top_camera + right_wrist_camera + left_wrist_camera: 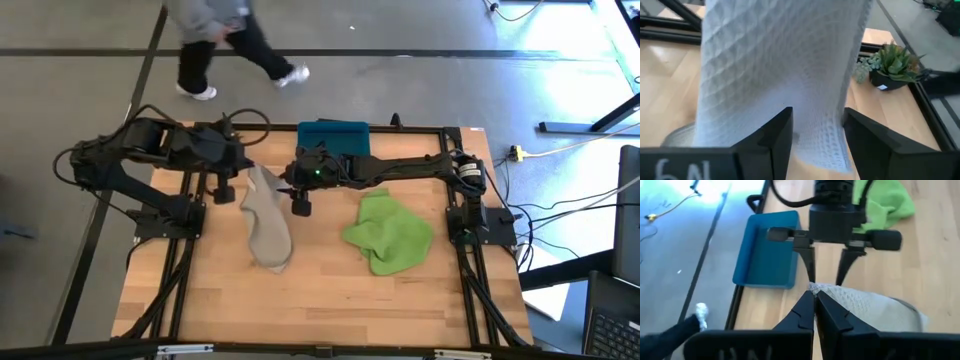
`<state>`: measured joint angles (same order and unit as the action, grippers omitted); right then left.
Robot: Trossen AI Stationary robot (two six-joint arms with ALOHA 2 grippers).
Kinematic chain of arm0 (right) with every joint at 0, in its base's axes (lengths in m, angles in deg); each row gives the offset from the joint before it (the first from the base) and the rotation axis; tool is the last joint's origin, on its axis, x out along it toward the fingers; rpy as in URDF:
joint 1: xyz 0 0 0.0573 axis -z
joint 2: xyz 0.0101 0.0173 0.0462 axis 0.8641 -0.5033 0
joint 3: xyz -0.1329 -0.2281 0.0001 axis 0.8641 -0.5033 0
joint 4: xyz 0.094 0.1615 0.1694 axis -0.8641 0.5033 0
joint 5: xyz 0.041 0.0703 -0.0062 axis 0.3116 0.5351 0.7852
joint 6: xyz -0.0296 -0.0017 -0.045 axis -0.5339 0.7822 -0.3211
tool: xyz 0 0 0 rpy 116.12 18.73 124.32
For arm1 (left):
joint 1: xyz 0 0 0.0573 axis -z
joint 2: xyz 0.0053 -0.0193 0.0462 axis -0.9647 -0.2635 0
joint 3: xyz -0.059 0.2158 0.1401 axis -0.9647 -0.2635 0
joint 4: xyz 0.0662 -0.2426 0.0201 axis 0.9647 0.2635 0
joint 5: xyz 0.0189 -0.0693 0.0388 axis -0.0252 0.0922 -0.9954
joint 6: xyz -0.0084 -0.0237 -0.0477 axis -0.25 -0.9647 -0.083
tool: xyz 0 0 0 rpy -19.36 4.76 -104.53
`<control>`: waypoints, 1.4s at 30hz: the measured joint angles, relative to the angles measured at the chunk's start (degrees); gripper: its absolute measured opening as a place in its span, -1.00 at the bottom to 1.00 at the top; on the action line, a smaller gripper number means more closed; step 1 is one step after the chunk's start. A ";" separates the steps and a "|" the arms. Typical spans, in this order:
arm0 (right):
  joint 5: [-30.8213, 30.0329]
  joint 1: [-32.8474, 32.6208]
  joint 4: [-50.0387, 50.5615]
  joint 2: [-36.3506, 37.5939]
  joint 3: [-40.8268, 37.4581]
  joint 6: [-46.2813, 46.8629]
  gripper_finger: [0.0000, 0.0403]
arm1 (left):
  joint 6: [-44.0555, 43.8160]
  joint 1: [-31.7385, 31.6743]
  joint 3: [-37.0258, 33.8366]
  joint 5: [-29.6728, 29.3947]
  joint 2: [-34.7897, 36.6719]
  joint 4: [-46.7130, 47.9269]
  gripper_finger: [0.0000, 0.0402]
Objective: Roll microfiber towels into tight, uniform cylinder then place into a basket
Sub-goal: Roll the gray microfiber cloth
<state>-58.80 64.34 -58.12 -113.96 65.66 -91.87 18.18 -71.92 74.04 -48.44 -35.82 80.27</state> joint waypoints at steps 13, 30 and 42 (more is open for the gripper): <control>0.14 0.00 0.26 0.02 -0.04 -2.77 -0.13 | 6.99 0.00 0.87 6.04 -0.02 2.72 -1.00; 0.24 -0.01 -1.18 -1.67 -0.13 -0.96 -0.13 | 8.21 0.02 0.82 6.02 -0.02 0.55 -1.00; 0.21 -1.31 -3.10 -1.40 -0.11 -4.25 -0.13 | 8.02 -0.62 0.80 5.66 -0.02 2.81 -1.00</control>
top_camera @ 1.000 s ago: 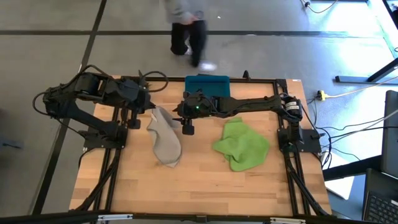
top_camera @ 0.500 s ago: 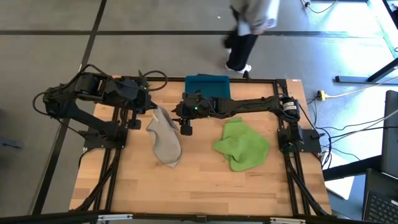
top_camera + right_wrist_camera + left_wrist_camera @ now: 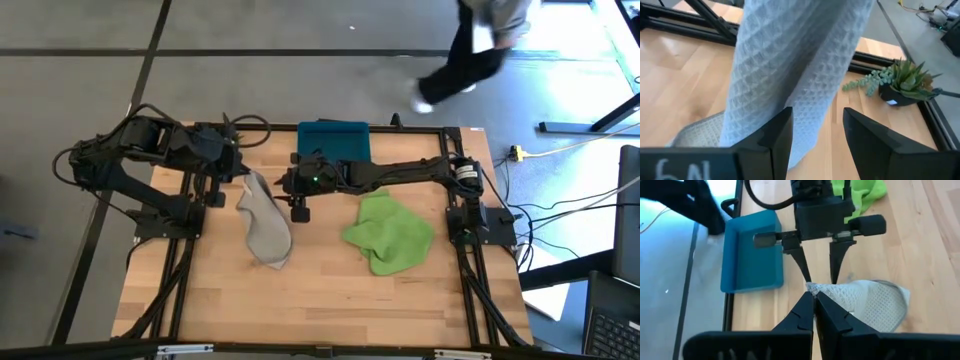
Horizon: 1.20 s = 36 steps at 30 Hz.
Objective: Roll microfiber towels into tight, uniform cylinder then place into a basket
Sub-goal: Roll the gray microfiber cloth
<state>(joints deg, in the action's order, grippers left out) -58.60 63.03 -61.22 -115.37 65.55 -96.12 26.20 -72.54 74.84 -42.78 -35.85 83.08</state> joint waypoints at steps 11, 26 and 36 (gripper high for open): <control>0.70 0.04 -1.15 1.80 0.09 1.78 -0.13 | -0.39 -1.00 0.00 -1.22 0.00 2.09 -1.00; -2.51 0.04 -3.65 0.85 0.09 2.35 -0.13 | 1.46 -0.56 -0.04 -1.22 -0.53 -0.01 -1.00; -2.74 0.06 -3.13 -0.21 0.07 3.18 -0.13 | 4.57 -0.56 0.88 -1.24 -0.79 -2.74 -1.00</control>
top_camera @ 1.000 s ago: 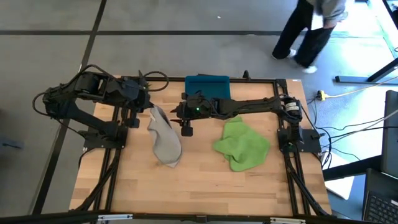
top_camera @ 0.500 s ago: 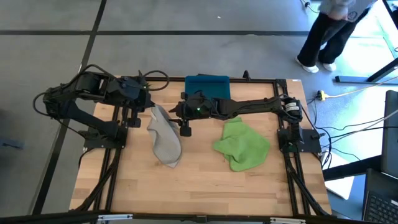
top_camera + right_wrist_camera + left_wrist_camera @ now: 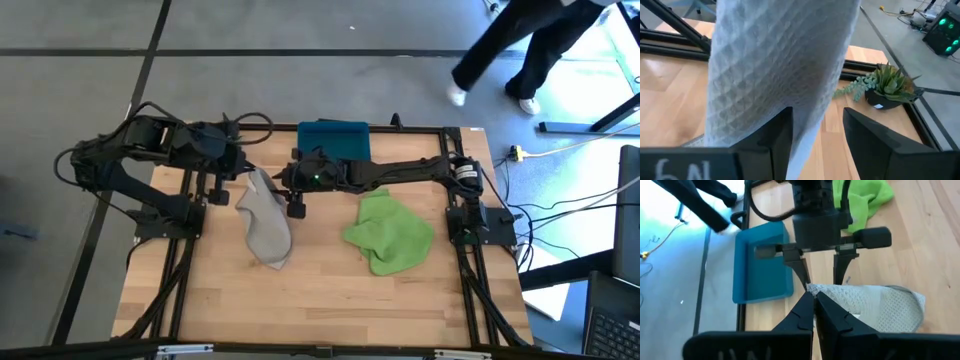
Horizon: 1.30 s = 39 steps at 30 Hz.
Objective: Roll microfiber towels into tight, uniform cylinder then place into a basket
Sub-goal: Roll the gray microfiber cloth
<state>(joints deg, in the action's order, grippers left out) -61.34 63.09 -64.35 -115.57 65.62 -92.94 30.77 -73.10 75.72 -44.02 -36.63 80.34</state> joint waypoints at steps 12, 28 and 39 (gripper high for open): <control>-0.01 0.00 2.44 -0.08 0.00 -0.15 -0.13 | 1.54 0.01 9.20 -0.88 -0.35 0.90 -1.00; -1.86 -0.04 6.23 -0.08 0.00 3.13 -0.13 | 4.42 0.02 16.25 -5.03 -0.31 0.70 -1.00; -5.38 -0.02 5.92 -0.50 0.00 7.62 -0.13 | 4.37 0.01 16.34 -5.01 -0.32 0.72 -1.00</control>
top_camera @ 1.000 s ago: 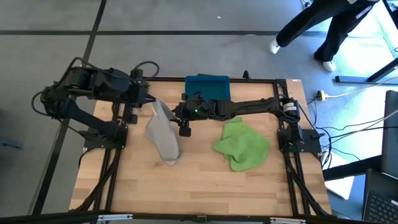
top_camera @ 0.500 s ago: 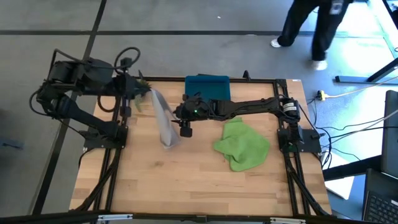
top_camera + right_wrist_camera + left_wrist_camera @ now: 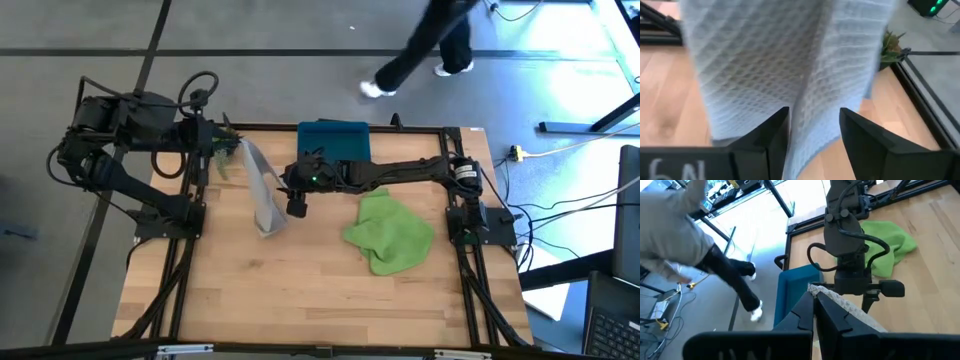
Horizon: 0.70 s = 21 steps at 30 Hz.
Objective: Roll microfiber towels into tight, uniform cylinder then place into a basket
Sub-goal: Roll the gray microfiber cloth
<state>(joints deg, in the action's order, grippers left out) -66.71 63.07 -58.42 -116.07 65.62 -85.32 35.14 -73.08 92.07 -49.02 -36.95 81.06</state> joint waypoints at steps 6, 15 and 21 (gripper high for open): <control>-4.30 -0.06 0.04 -2.37 -0.04 2.95 -0.13 | 0.00 0.01 -0.02 0.02 -0.01 -0.10 -1.00; -9.04 -1.04 -0.15 -3.10 -0.07 2.64 -0.40 | -0.96 0.01 -0.02 0.04 -0.01 0.92 -1.00; -15.92 -2.92 -0.36 -3.05 -0.07 -2.25 -0.94 | -2.88 0.01 -0.02 0.07 -0.01 2.44 -1.00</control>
<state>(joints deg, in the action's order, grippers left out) -82.64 60.16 -58.78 -119.12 65.55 -87.57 32.25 -73.07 92.04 -48.96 -36.96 83.51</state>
